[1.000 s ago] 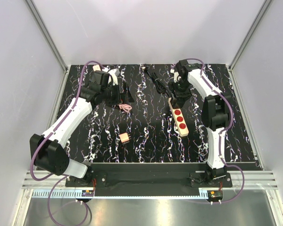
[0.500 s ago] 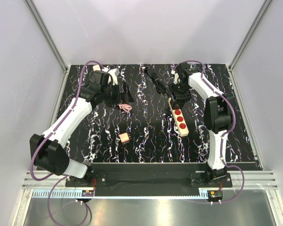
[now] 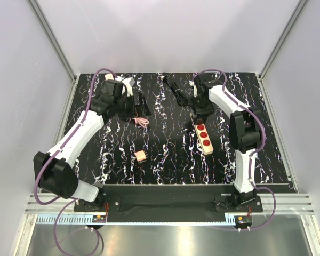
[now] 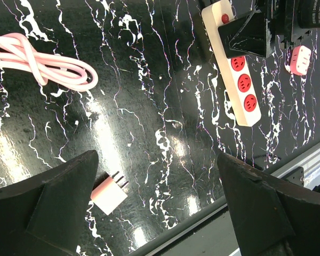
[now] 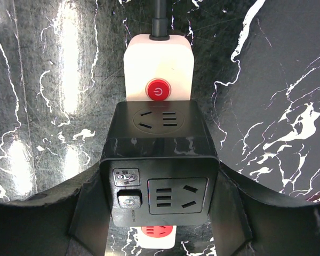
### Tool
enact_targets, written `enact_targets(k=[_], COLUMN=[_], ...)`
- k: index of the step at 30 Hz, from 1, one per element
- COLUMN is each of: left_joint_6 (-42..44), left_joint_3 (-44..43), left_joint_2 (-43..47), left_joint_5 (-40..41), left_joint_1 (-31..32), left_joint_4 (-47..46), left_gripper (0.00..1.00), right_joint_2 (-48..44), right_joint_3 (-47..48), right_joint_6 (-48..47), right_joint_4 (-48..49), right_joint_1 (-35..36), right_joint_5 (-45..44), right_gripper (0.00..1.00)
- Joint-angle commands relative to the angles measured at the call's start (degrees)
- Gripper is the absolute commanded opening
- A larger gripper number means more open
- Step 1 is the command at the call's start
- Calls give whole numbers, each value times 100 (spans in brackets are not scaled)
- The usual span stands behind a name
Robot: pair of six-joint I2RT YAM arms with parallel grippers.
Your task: Insert the plug
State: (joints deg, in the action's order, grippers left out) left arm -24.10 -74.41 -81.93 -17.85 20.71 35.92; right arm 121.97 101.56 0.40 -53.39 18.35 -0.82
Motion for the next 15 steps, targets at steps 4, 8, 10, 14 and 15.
enact_targets(k=[4,8,10,14,15], left_joint_6=[-51,-42,-34,-34,-42], left_joint_3=[41,41,50,50,50], left_joint_2=[63,81,81,81,81], left_joint_5=[-123,-123,-114,-114,-114], left_joint_1=[-32,-41,-41,-49,-49], left_joint_4=[-261,-270,-261,-261,-261], left_gripper=[99,99,99,99,99], right_joint_2=[758,863,898,978,978], right_joint_3=[-655,-514,-479,-409,-417], right_joint_6=[153,109,92,65,56], right_joint_4=[74,-102,-172,-304,-295], right_joint_1=[64,72,72,107,107], right_joint_5=[3,56,21,-182,-173], right_gripper=[0,0,0,0,0])
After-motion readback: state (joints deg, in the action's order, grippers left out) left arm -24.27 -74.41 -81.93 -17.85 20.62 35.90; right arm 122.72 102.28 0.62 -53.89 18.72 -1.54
